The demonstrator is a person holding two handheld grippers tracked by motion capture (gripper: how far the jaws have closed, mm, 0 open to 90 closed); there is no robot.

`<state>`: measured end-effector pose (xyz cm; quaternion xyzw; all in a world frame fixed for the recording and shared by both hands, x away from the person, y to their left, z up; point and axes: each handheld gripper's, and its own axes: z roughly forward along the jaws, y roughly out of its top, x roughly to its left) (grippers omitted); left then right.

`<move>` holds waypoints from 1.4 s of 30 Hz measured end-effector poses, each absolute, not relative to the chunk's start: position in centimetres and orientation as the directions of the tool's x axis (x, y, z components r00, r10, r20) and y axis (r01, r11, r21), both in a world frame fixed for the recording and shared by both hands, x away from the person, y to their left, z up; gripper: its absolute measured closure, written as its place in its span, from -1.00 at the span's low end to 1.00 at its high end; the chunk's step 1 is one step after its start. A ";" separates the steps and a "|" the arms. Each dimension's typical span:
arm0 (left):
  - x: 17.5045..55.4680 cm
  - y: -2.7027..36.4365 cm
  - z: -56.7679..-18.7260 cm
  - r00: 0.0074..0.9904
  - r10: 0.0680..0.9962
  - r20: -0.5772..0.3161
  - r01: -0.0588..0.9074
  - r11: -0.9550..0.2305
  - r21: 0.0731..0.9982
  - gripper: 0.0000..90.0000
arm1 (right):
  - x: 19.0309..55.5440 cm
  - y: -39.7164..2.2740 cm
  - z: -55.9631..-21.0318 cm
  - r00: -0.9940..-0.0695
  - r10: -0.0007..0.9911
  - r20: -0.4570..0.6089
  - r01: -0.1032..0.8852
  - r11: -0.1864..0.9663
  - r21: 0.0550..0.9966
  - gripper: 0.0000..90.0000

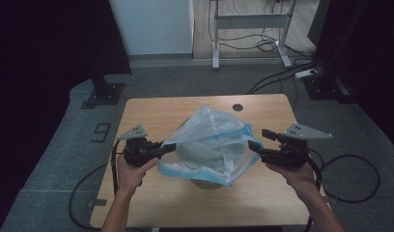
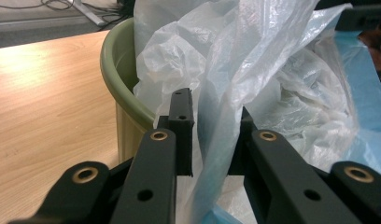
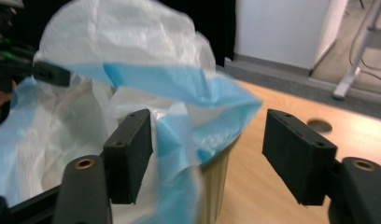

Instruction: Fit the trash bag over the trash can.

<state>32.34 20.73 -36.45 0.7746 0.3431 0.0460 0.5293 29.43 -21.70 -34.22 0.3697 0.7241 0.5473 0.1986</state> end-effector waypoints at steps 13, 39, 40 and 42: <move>32.5 21.0 -36.1 0.760 0.574 -0.305 0.482 -0.183 0.857 0.73 | 31.2 -21.2 -32.4 -0.742 0.663 0.100 0.286 0.179 0.941 -0.41; 34.0 21.5 -35.1 0.791 0.534 -0.299 0.440 -0.158 0.884 0.76 | 35.9 -21.1 -33.0 -0.774 0.605 0.184 0.289 0.081 0.954 0.98; 34.2 21.6 -35.2 0.787 0.538 -0.302 0.445 -0.157 0.882 0.82 | 36.0 -21.2 -33.0 -0.773 0.606 0.188 0.292 0.077 0.953 0.98; 34.2 21.6 -35.2 0.786 0.540 -0.302 0.445 -0.154 0.882 0.89 | 36.1 -21.2 -33.2 -0.764 0.616 0.193 0.299 0.072 0.952 0.98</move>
